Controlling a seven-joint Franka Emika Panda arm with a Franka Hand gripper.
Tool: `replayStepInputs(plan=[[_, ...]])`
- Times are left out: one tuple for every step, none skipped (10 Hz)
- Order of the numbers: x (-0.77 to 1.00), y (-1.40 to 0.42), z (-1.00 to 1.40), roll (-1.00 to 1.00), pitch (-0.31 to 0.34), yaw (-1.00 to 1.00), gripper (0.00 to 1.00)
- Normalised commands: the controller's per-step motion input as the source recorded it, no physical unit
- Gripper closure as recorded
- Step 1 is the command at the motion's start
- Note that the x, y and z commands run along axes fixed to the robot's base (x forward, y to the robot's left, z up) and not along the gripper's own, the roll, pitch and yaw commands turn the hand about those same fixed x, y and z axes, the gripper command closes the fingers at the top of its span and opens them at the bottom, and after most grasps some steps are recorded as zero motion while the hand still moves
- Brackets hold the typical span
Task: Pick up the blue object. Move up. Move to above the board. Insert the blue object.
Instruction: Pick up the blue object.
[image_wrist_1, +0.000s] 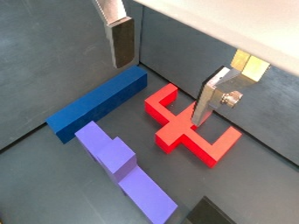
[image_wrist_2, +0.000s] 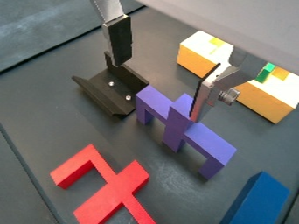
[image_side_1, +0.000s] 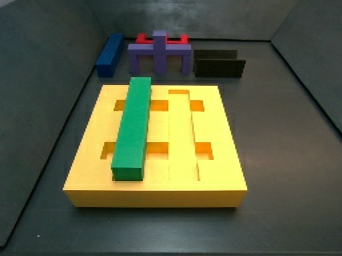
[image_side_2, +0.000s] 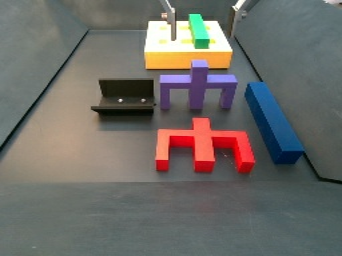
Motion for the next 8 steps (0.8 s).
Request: replayStepInputs(plan=[[-0.68, 0.29, -0.22, 0.00, -0.147, -0.11, 0.00], [-0.86, 0.27, -0.35, -0.01, -0.233, -0.11, 0.00], [-0.88, 0.18, -0.49, -0.02, -0.301, -0.03, 0.00], [-0.74, 0.11, -0.59, 0.00, -0.269, -0.01, 0.00], [-0.67, 0.02, -0.62, 0.04, -0.236, 0.00, 0.00], [-0.67, 0.00, -0.49, 0.06, -0.180, -0.03, 0.00], [-0.74, 0.00, -0.34, 0.05, -0.161, -0.12, 0.00], [-0.58, 0.02, -0.29, 0.00, -0.140, -0.20, 0.00]])
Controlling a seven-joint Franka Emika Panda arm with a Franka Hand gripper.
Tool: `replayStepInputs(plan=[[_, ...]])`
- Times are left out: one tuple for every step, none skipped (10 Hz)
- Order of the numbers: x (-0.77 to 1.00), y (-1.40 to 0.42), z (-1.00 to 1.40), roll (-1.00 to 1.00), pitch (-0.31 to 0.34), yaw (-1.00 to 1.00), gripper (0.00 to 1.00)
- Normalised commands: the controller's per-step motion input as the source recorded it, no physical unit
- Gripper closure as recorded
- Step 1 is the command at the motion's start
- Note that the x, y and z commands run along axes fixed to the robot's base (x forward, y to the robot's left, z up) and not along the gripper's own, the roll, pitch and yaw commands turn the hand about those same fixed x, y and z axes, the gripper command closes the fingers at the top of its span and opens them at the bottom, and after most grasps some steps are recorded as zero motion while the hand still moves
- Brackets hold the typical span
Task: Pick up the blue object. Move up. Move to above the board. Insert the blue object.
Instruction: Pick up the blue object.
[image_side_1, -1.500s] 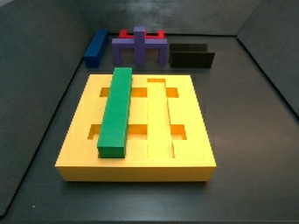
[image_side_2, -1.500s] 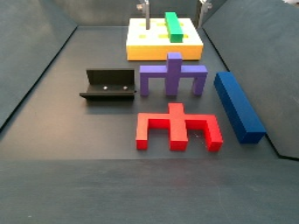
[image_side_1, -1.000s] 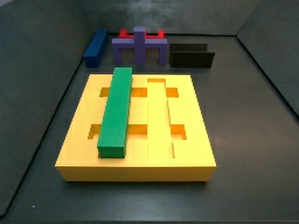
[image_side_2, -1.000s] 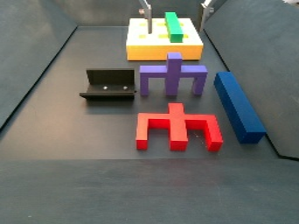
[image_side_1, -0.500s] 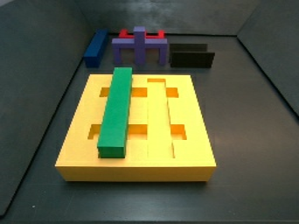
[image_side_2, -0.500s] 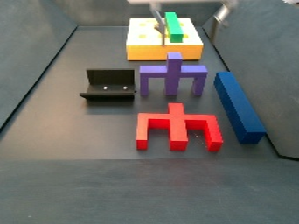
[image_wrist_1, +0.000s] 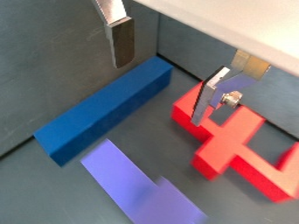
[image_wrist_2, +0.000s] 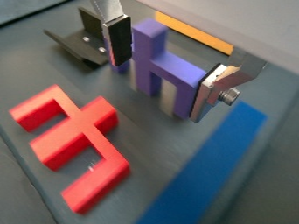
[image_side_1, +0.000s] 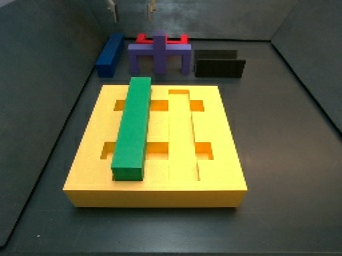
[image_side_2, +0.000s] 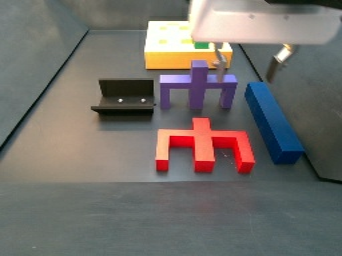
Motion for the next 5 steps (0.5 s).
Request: replayStepInputs(plan=[[-0.38, 0.07, -0.31, 0.00, -0.076, -0.29, 0.00], [-0.29, 0.11, -0.31, 0.00, -0.074, -0.27, 0.00], [-0.15, 0.11, -0.31, -0.01, -0.104, -0.12, 0.00], [-0.11, 0.00, -0.36, -0.04, -0.160, 0.00, 0.00], [-0.22, 0.00, -0.46, -0.02, -0.214, 0.00, 0.00]])
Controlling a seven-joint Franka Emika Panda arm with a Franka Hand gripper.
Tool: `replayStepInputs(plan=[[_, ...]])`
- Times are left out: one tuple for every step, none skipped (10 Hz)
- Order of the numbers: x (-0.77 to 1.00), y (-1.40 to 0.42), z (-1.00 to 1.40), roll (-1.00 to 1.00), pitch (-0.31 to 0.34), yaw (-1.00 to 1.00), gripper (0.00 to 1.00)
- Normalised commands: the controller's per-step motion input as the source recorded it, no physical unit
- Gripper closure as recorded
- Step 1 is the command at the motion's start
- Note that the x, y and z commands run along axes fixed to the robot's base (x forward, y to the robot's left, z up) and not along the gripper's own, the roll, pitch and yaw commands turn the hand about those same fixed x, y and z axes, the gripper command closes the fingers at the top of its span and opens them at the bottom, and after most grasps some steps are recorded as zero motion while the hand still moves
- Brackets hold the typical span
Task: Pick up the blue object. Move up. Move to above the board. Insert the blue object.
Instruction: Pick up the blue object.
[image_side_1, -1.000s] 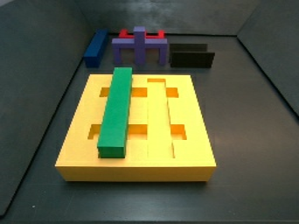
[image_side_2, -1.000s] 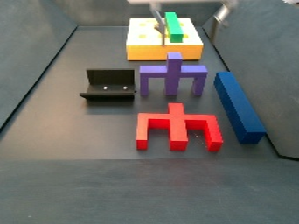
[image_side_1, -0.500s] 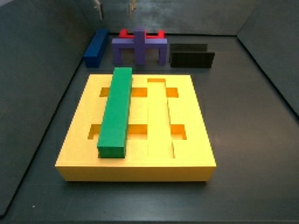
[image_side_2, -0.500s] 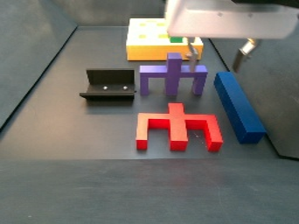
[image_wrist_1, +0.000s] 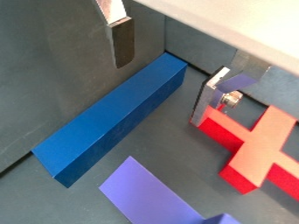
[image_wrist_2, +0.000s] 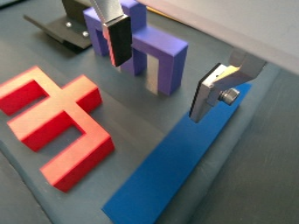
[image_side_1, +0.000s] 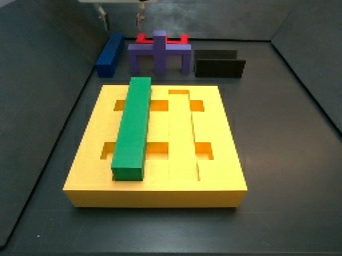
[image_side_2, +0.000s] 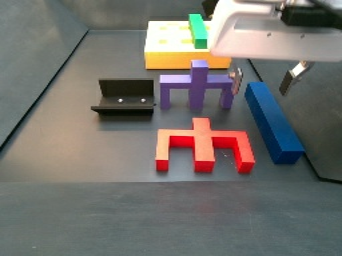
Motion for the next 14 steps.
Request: replayStepInputs(plan=[[-0.37, 0.00, -0.51, -0.01, -0.219, 0.00, 0.00], [-0.52, 0.00, -0.51, 0.00, -0.250, 0.00, 0.00], [-0.55, 0.00, -0.44, 0.00, -0.257, 0.00, 0.00], [-0.41, 0.00, -0.34, 0.00, -0.216, 0.00, 0.00], [0.00, 0.00, -0.22, -0.06, -0.160, 0.03, 0.00], [0.14, 0.00, -0.24, -0.04, -0.076, 0.02, 0.00], [0.29, 0.00, -0.24, -0.05, -0.024, 0.01, 0.00], [0.12, 0.00, -0.30, 0.00, -0.021, 0.00, 0.00], [0.00, 0.00, -0.29, 0.00, -0.041, 0.00, 0.00], [0.00, 0.00, -0.27, 0.00, -0.050, 0.00, 0.00], [0.00, 0.00, -0.27, 0.00, -0.059, 0.00, 0.00], [0.00, 0.00, -0.29, 0.00, -0.066, 0.00, 0.00], [0.00, 0.00, -0.22, -0.02, -0.057, 0.01, 0.00], [0.00, 0.00, -0.06, 0.00, -0.007, 0.01, 0.00]])
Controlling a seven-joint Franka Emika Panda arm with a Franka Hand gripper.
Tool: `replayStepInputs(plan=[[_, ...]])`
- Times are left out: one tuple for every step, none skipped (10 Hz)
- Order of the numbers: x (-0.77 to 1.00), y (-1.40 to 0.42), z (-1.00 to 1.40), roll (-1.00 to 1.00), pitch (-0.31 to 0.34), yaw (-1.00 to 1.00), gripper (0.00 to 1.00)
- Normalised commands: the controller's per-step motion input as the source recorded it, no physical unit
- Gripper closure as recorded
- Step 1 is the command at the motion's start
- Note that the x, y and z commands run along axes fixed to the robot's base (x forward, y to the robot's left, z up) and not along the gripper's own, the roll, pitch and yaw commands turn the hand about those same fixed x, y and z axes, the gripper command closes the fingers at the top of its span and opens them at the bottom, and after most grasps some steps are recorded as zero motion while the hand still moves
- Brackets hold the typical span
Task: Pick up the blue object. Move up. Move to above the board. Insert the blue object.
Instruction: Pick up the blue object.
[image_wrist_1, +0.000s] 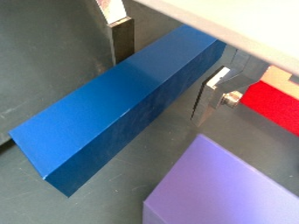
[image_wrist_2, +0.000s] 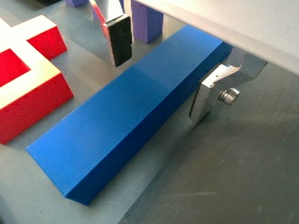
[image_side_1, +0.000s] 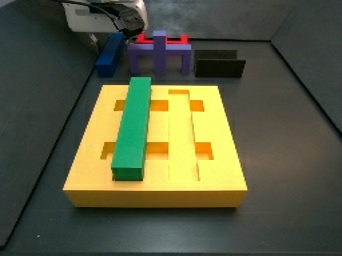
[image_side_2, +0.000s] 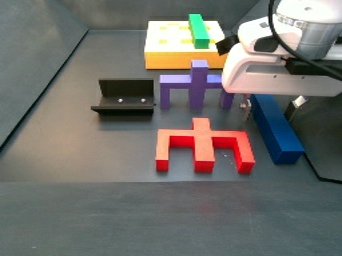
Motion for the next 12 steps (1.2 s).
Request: replayStepInputs(plan=[[0.00, 0.00, 0.00, 0.00, 0.000, 0.00, 0.00], [0.00, 0.00, 0.00, 0.00, 0.000, 0.00, 1.00], [0.00, 0.00, 0.00, 0.00, 0.000, 0.00, 1.00], [0.00, 0.00, 0.00, 0.00, 0.000, 0.00, 1.00], [0.00, 0.00, 0.00, 0.00, 0.000, 0.00, 1.00], [0.00, 0.00, 0.00, 0.00, 0.000, 0.00, 1.00], [0.00, 0.00, 0.00, 0.00, 0.000, 0.00, 1.00], [0.00, 0.00, 0.00, 0.00, 0.000, 0.00, 1.00], [0.00, 0.00, 0.00, 0.00, 0.000, 0.00, 1.00], [0.00, 0.00, 0.00, 0.00, 0.000, 0.00, 1.00], [0.00, 0.00, 0.00, 0.00, 0.000, 0.00, 1.00], [0.00, 0.00, 0.00, 0.00, 0.000, 0.00, 1.00]])
